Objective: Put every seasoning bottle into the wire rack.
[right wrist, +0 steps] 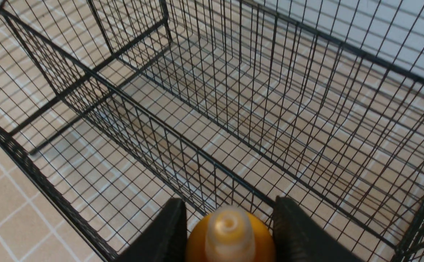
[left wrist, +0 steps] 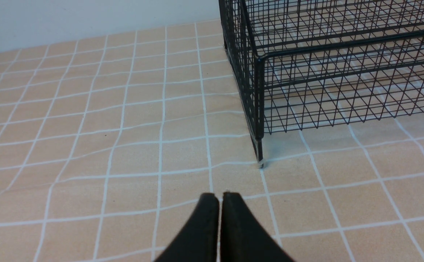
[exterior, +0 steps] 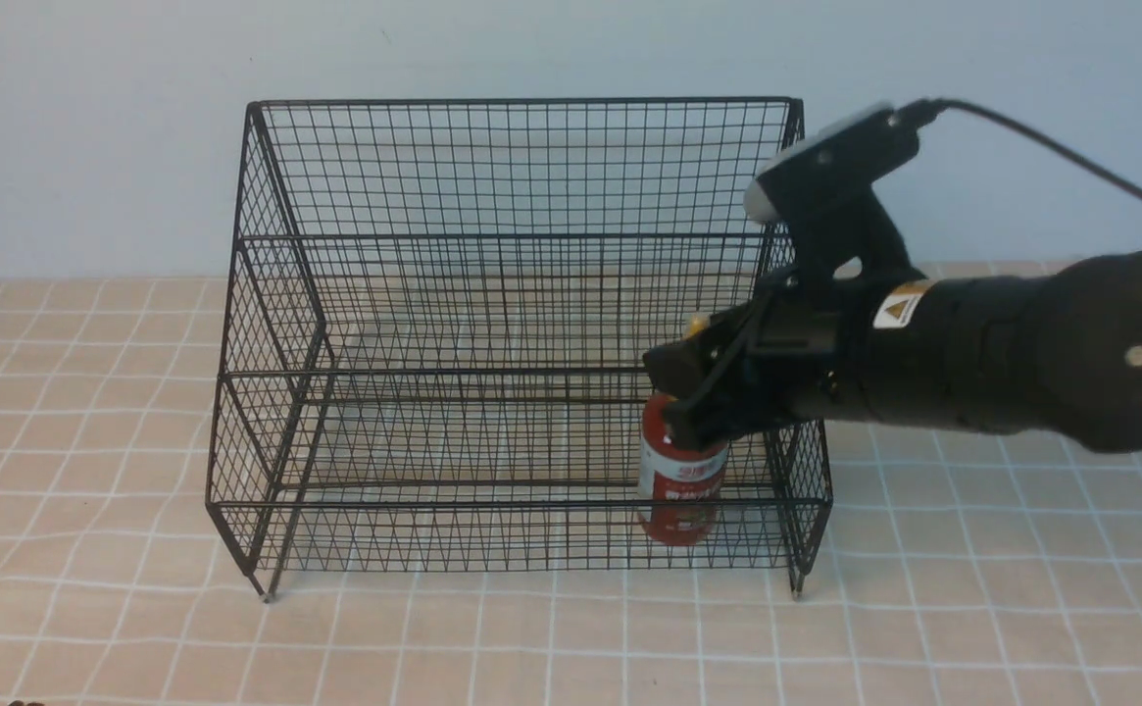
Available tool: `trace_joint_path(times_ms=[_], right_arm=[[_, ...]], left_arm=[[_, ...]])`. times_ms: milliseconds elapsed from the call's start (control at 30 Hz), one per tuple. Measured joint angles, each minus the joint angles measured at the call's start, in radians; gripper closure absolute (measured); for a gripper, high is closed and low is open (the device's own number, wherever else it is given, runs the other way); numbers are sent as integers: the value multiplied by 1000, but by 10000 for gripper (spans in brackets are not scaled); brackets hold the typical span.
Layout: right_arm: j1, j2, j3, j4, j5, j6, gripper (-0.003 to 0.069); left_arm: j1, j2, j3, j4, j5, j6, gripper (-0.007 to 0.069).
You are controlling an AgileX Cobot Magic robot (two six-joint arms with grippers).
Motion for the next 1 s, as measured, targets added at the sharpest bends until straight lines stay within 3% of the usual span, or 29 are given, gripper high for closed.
trace_joint_path(times_ms=[267,500,667,833,967,1000], right_arm=[[0,30,0,0,-7,-3,374],[0,-55,-2,0,37,-3,253],[0,-192,-2,-36,132,6,238],[-33,-362,-2,-93,252,132,303],[-127,-589,-3,-257,388,335,519],[-132,-610,-3,-266,393,352,542]], left_arm=[[0,0,0,0,0,0,631],[0,0,0,0,0,0,631],[0,0,0,0,0,0,631],[0,0,0,0,0,0,631],[0,0,0,0,0,0,631],[0,0,0,0,0,0,631]])
